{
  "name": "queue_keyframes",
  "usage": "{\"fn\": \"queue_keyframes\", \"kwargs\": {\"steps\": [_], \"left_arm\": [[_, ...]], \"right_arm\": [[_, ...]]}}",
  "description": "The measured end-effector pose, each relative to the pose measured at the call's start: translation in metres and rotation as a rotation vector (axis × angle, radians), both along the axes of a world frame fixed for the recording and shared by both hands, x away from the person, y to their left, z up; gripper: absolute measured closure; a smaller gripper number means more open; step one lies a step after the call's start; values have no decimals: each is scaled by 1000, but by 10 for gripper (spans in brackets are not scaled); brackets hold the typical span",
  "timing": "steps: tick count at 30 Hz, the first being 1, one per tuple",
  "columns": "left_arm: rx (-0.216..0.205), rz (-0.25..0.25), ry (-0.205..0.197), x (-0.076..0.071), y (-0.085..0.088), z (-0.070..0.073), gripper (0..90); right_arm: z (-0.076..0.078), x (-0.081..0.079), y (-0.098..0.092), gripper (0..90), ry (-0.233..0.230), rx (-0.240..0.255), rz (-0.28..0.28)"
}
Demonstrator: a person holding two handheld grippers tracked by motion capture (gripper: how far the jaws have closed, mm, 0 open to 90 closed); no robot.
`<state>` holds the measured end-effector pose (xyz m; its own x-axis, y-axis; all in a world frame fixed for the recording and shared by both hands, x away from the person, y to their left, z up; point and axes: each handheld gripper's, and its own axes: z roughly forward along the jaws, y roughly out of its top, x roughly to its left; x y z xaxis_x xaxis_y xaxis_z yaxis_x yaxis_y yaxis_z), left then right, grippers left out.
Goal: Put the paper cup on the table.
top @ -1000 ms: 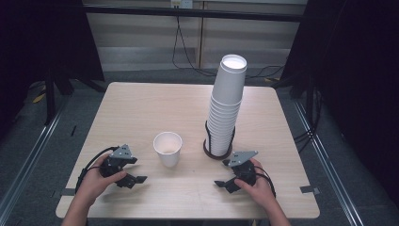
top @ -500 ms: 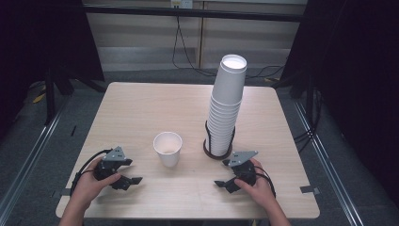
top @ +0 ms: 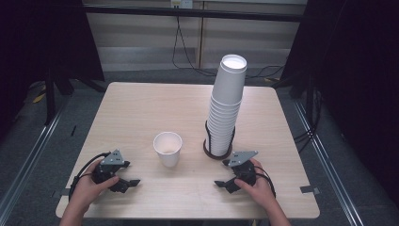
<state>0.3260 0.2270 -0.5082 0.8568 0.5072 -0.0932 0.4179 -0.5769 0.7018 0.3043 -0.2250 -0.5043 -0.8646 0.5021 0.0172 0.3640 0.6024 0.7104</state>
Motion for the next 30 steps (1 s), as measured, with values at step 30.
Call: {"fn": "queue_keyframes", "kwargs": {"steps": [30], "left_arm": [[-19,10,-76,-1,1,-8,114]], "right_arm": [[0,0,0,142,0,-1,-3]]}}
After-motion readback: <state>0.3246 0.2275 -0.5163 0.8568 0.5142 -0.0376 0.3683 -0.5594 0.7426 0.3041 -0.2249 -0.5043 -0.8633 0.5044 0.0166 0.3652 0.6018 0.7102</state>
